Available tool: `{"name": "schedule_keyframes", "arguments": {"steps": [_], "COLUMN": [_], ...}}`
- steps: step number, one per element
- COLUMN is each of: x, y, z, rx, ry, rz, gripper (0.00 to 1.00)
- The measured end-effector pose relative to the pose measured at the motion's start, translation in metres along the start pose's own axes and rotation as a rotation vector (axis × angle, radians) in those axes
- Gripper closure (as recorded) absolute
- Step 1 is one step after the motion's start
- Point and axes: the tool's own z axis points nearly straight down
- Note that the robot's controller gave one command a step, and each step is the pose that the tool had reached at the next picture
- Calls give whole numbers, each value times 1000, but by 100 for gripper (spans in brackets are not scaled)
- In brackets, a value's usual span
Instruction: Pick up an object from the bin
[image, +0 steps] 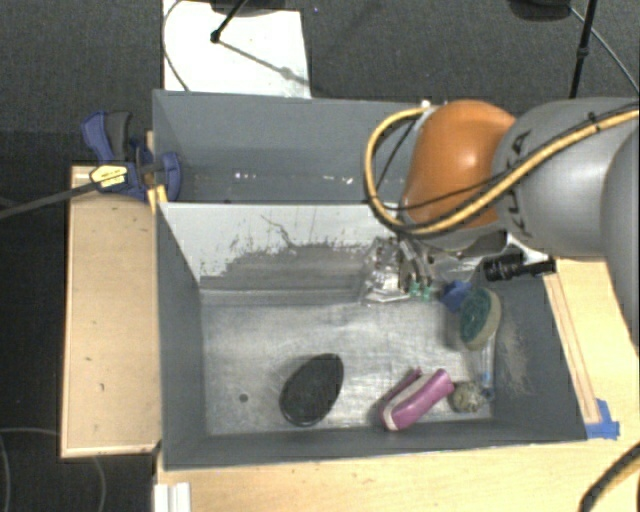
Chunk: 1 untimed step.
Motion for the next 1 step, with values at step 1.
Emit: {"name": "schedule_keyframes", "arguments": {"steps": [1], "x": [7], "y": [12], "z": [-58], "rx": [-1], "ry": [0], "rz": [-23], "gripper": [100]}}
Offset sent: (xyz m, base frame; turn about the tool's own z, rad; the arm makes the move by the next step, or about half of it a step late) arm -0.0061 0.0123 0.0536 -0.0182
